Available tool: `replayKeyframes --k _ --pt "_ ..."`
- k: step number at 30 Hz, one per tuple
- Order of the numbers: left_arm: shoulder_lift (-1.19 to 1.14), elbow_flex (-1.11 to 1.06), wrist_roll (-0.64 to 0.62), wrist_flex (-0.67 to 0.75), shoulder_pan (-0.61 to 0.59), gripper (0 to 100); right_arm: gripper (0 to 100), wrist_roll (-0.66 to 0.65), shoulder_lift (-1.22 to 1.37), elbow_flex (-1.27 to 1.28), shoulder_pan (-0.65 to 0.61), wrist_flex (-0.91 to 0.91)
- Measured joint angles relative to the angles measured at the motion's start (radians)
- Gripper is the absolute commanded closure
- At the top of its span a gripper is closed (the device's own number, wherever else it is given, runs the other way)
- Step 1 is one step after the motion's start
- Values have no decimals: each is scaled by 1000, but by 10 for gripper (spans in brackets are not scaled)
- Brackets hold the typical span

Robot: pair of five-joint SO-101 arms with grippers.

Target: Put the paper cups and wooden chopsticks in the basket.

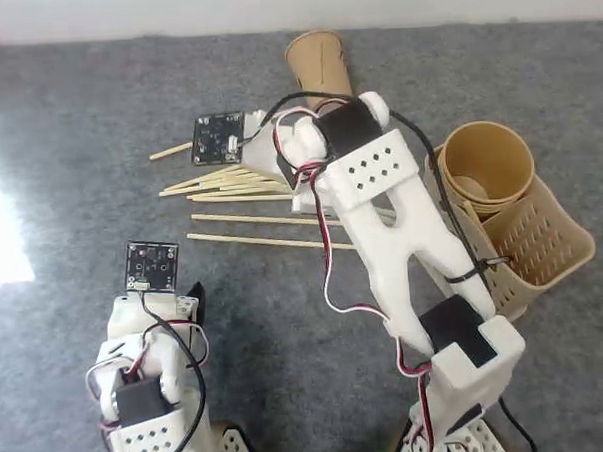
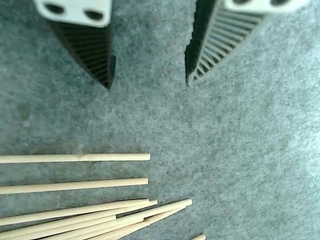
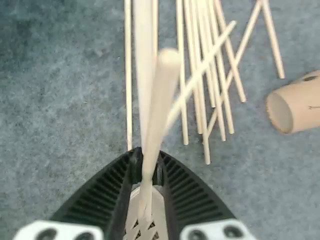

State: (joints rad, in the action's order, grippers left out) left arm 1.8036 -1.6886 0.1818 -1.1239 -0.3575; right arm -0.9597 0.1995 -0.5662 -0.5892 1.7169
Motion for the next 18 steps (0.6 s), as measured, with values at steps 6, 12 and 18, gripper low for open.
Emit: replayKeyframes --k 6,12,18 --pt "0 0 0 0 0 783 991 55 -6 -43 0 8" --pt "0 0 0 0 0 783 991 114 -6 -150 0 8" --pt "0 0 0 0 0 783 991 167 -9 -304 0 38"
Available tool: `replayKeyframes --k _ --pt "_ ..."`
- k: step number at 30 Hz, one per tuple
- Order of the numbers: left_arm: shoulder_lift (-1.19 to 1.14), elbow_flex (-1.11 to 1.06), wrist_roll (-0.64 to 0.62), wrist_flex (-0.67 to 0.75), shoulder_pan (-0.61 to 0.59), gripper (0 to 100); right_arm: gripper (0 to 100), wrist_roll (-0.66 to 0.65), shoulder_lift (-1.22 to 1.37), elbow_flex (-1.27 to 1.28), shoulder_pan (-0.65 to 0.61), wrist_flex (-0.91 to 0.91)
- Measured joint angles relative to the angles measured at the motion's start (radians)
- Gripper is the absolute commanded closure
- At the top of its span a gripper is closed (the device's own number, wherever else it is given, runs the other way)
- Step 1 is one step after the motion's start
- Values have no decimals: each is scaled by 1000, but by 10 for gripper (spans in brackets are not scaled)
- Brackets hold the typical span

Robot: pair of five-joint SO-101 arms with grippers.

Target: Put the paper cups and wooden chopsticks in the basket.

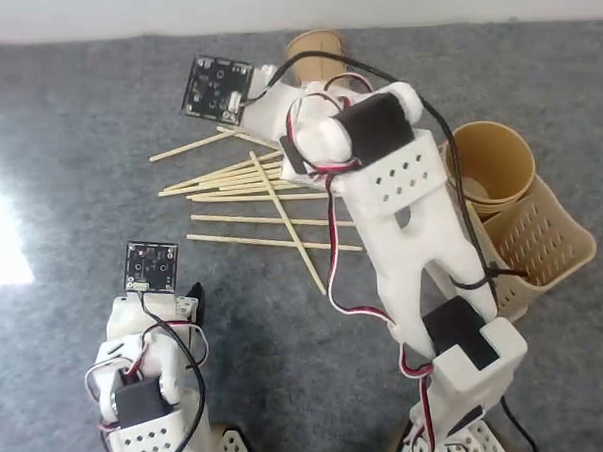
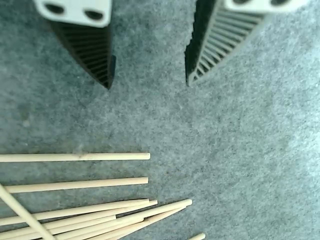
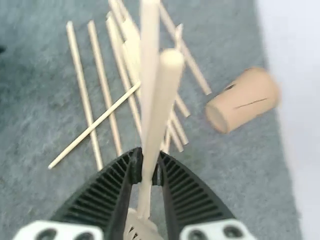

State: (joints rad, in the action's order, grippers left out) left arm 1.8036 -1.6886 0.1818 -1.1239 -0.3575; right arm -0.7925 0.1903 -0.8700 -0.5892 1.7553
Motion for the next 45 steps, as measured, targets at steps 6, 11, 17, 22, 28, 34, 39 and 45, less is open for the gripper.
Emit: replayKeyframes --k 6,11,17,22,28,34,39,45 --pt "0 0 0 0 0 783 991 72 -2 -189 41 2" --pt "0 0 0 0 0 783 991 143 -41 -316 78 2" --pt "0 0 0 0 0 783 991 169 -192 -325 77 2" --pt "0 0 0 0 0 783 991 172 -359 -256 124 2" --pt "0 0 0 0 0 783 991 172 -582 -153 259 2" --pt "0 0 0 0 0 783 991 176 -792 55 466 2" --pt "0 0 0 0 0 783 991 224 -905 227 502 -2" --pt "0 0 0 -5 0 783 991 272 -936 448 526 -46"
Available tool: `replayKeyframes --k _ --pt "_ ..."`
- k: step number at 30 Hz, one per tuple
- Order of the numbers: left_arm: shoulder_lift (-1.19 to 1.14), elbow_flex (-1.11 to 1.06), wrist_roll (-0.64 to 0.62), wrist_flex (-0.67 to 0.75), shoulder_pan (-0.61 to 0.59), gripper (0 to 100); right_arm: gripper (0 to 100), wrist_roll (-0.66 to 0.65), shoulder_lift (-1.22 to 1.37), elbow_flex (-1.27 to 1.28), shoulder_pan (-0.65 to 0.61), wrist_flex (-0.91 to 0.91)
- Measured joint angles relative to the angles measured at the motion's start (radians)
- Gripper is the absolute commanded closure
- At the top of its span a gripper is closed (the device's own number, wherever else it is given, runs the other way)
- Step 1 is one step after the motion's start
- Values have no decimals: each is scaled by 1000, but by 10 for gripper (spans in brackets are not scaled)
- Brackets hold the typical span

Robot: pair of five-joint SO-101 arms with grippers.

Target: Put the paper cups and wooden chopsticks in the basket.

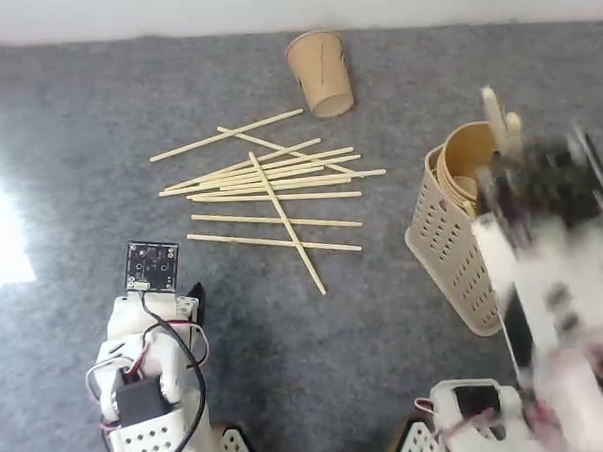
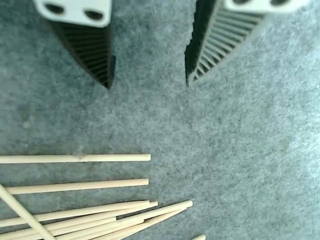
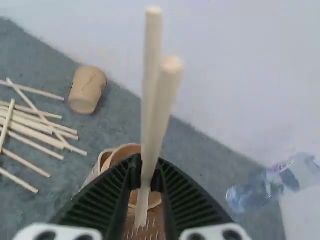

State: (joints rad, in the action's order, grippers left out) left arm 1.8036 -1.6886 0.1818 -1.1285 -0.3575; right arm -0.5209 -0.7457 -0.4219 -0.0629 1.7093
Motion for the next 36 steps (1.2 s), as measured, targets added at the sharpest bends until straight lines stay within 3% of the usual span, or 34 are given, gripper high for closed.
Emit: replayKeyframes --k 13,25,36 --pt "0 0 0 0 0 783 991 8 -157 462 129 -230" --pt "0 0 0 0 0 783 991 8 -397 950 140 -405" --pt "0 0 0 0 0 783 955 8 -624 1266 376 -512"
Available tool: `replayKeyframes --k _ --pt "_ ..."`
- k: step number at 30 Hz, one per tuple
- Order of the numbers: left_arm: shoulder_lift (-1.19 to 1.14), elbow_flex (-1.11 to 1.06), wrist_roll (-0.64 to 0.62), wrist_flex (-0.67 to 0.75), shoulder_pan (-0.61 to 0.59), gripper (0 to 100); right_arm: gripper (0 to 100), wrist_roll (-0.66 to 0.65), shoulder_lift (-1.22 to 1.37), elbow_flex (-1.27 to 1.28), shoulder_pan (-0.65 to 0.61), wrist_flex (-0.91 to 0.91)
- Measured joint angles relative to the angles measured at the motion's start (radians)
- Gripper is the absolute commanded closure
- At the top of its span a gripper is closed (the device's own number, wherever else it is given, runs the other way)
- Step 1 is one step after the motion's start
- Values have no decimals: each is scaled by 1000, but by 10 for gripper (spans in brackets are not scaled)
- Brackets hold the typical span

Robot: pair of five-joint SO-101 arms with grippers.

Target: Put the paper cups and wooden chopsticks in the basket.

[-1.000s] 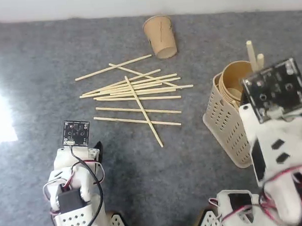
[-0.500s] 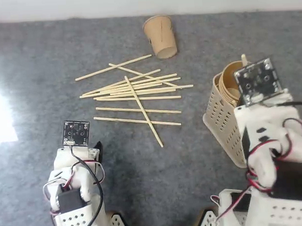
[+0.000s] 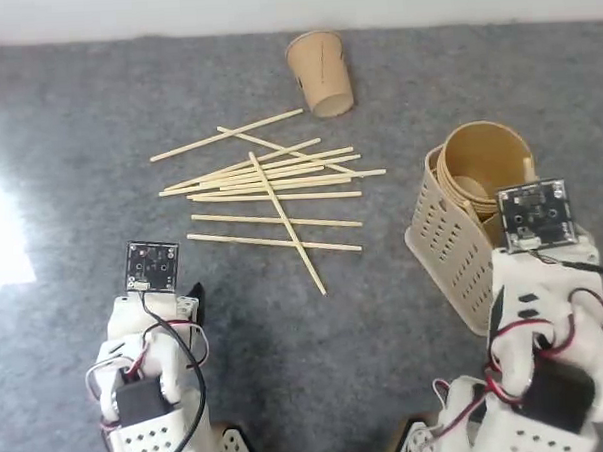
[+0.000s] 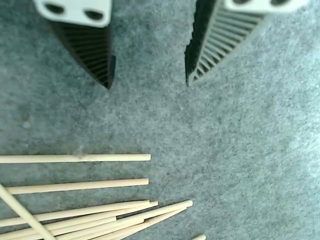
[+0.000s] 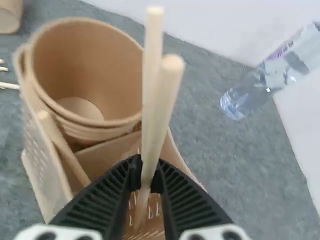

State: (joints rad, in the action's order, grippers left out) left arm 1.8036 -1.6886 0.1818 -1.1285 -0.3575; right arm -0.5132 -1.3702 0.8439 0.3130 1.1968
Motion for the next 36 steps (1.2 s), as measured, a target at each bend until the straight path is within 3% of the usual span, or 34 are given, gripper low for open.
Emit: replayKeyframes --k 5,18,22,28,36 --pt "0 0 0 0 0 783 812 31 -74 38 21 -5" --pt "0 0 0 0 0 783 809 55 -207 44 20 -5" --pt "0 0 0 0 0 781 811 38 -207 15 -84 49" --pt "0 0 0 2 5 780 812 -49 -158 3 -350 215" --pt "2 52 0 69 143 779 812 -71 -52 -3 -720 374"
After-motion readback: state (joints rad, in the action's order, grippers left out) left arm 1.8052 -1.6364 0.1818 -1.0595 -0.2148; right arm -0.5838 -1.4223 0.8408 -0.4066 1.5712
